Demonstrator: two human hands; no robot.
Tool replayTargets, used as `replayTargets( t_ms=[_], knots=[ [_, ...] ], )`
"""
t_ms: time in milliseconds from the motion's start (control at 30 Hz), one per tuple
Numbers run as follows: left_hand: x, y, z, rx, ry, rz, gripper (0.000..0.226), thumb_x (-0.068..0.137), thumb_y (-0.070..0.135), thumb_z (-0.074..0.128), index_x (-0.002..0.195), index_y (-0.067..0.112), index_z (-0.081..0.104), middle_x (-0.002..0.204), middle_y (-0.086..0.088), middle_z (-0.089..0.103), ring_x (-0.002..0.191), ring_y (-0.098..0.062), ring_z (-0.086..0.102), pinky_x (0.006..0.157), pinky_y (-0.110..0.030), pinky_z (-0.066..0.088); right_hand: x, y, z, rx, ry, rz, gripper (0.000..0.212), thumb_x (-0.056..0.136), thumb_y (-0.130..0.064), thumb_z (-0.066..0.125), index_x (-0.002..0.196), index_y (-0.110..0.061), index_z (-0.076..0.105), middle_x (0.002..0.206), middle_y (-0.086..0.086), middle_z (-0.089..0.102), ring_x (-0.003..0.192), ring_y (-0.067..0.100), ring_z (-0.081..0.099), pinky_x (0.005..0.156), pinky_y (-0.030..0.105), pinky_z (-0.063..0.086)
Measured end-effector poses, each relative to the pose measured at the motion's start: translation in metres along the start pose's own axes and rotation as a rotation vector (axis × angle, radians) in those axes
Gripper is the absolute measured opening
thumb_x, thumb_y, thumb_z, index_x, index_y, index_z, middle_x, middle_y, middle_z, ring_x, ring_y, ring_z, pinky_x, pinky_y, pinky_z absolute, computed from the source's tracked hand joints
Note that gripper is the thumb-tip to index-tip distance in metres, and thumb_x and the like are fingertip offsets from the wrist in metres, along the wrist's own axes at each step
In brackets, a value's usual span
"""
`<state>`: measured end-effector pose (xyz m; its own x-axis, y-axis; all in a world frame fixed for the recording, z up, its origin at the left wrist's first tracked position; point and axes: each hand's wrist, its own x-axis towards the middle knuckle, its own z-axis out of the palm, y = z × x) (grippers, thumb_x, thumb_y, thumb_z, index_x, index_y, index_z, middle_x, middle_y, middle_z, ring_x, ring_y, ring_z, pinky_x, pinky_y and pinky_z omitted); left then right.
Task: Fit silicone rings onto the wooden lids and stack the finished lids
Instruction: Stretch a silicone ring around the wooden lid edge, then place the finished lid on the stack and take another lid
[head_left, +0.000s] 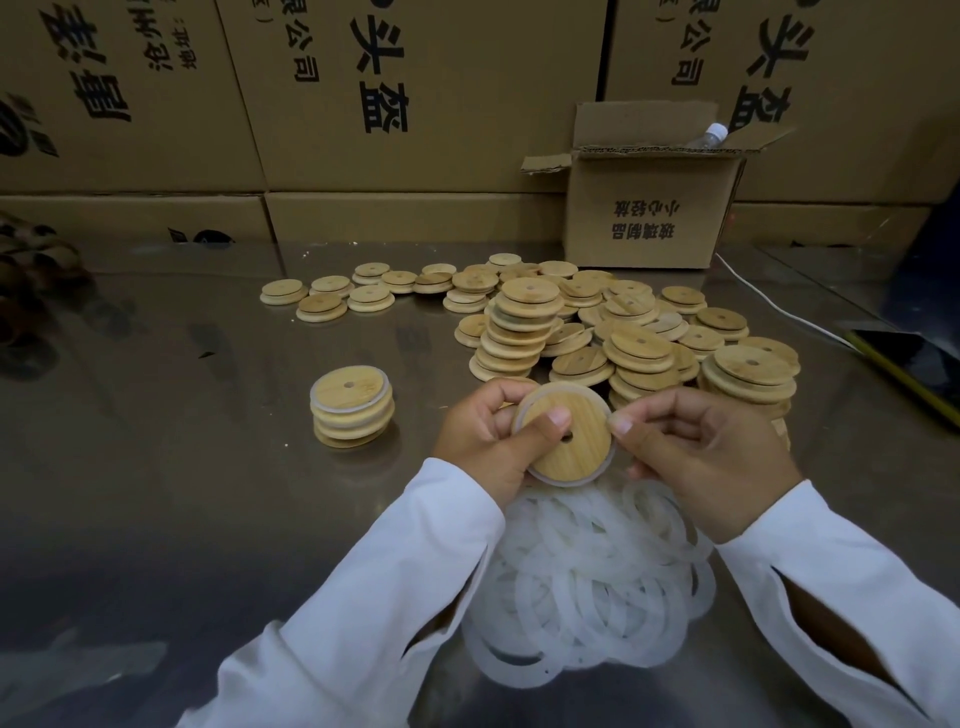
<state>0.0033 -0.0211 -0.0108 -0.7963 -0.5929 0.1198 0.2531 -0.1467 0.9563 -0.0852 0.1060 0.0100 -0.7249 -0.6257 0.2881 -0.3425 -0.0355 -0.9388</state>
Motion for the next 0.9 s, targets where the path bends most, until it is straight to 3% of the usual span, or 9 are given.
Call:
replayTargets(
  t_ms=[233,333,467,567,733,900],
  knots=[
    [0.006,0.011,-0.011,0.052,0.195,0.138,0.014,0.076,0.007,0.068,0.083,0.018,0.064,0.076,0.001,0.071,0.077,-0.016,0.067,0.080,-0.040,0.053,0.003,-0.002,-0.002,0.030,0.075,0.030,0.009,0.082,-0.012,0.061,0.075,-0.016,0.063,0.055,-0.006,0.065,0.043,0.006,0.056,0.050,0.011,0.046],
    [0.011,0.023,-0.028,0.066,0.409,0.278,0.017,0.074,0.010,0.071,0.085,0.021,0.064,0.076,0.007,0.071,0.076,-0.009,0.067,0.077,-0.033,0.055,0.001,-0.005,-0.001,0.040,0.029,0.024,0.009,0.083,-0.012,0.059,0.075,-0.014,0.062,0.056,-0.003,0.065,0.045,0.008,0.056,0.050,0.012,0.047],
    [0.017,0.036,-0.061,0.121,0.747,0.442,0.019,0.075,0.017,0.075,0.092,0.018,0.065,0.063,0.016,0.068,0.061,0.005,0.064,0.057,-0.012,0.050,-0.001,-0.007,0.001,0.021,-0.033,0.016,0.009,0.083,-0.013,0.058,0.076,-0.014,0.063,0.056,0.001,0.064,0.047,0.010,0.057,0.052,0.014,0.049],
    [0.018,0.039,-0.079,0.159,0.937,0.508,0.025,0.072,0.020,0.076,0.094,0.017,0.066,0.068,0.018,0.065,0.066,0.006,0.065,0.055,-0.006,0.046,-0.001,-0.006,0.001,-0.001,-0.042,0.027,0.010,0.083,-0.013,0.057,0.075,-0.014,0.063,0.056,0.001,0.064,0.048,0.011,0.057,0.053,0.015,0.049],
    [0.023,0.030,-0.095,0.235,1.012,0.382,0.028,0.071,0.027,0.077,0.096,0.024,0.065,0.071,0.018,0.061,0.059,0.011,0.061,0.048,-0.003,0.042,0.000,-0.004,0.001,0.003,-0.030,0.050,0.010,0.084,-0.012,0.056,0.076,-0.011,0.063,0.055,0.001,0.062,0.046,0.010,0.056,0.052,0.014,0.048],
    [0.029,0.020,-0.106,0.324,1.024,0.151,0.025,0.074,0.035,0.073,0.093,0.022,0.062,0.075,0.010,0.060,0.064,-0.002,0.056,0.051,-0.012,0.037,0.001,-0.004,0.001,-0.004,-0.022,0.078,0.010,0.084,-0.013,0.056,0.077,-0.010,0.063,0.059,0.005,0.062,0.045,0.008,0.055,0.051,0.013,0.047]
  ],
)
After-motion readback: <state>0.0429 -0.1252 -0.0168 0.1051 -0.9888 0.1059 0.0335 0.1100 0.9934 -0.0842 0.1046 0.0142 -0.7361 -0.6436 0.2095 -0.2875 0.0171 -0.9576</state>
